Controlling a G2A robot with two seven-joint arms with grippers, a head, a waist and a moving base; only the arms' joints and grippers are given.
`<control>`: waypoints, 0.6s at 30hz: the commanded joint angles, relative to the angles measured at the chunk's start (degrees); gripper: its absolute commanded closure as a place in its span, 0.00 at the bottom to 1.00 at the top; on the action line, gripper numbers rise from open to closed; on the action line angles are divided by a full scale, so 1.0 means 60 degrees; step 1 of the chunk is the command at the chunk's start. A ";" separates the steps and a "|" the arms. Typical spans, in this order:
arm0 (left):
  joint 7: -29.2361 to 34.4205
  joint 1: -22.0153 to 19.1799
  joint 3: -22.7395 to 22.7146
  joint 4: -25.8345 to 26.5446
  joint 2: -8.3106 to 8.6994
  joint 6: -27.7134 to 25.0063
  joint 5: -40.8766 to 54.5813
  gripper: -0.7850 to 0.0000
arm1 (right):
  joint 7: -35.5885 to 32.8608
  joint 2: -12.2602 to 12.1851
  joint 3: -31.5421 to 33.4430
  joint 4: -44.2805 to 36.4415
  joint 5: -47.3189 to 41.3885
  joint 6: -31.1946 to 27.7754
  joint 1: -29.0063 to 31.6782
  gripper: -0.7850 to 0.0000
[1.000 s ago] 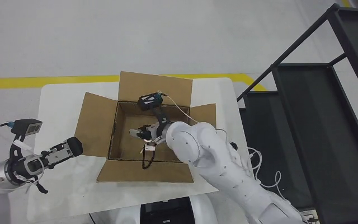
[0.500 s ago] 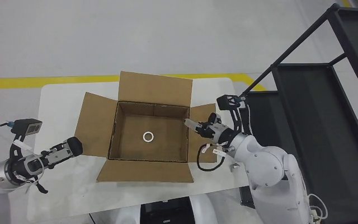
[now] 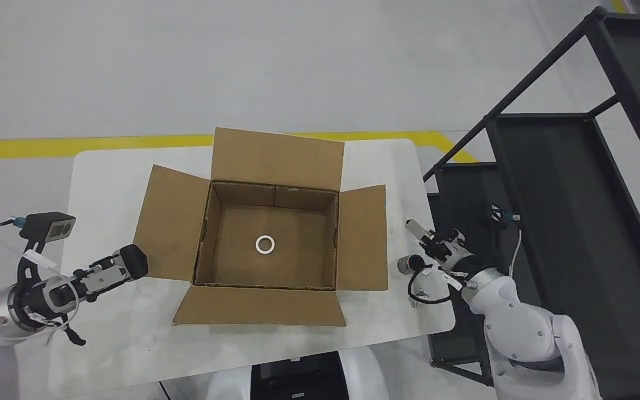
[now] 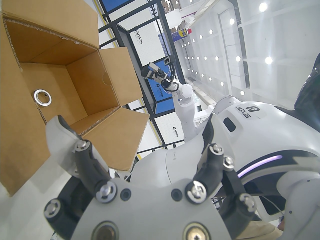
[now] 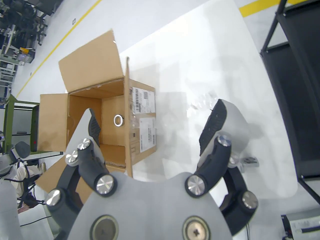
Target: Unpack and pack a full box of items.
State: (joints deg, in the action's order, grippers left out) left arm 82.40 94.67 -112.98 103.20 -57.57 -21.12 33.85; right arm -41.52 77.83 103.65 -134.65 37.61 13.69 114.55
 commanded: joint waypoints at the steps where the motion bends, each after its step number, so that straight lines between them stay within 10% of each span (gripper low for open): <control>1: 0.0000 0.0000 0.0000 0.0000 0.0000 0.0000 0.0000 0.00 | -0.0334 -0.0021 0.0199 0.0000 0.0107 0.0276 0.0277 0.00; 18: 0.0000 0.0000 0.0000 0.0000 0.0000 0.0000 0.0000 0.00 | -0.3051 -0.0332 0.0220 0.0390 0.2490 0.0615 0.0643 0.00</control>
State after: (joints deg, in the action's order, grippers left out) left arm 82.40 94.67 -112.98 103.21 -57.57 -21.12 33.85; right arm -58.31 75.98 105.64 -132.30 50.04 17.07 118.61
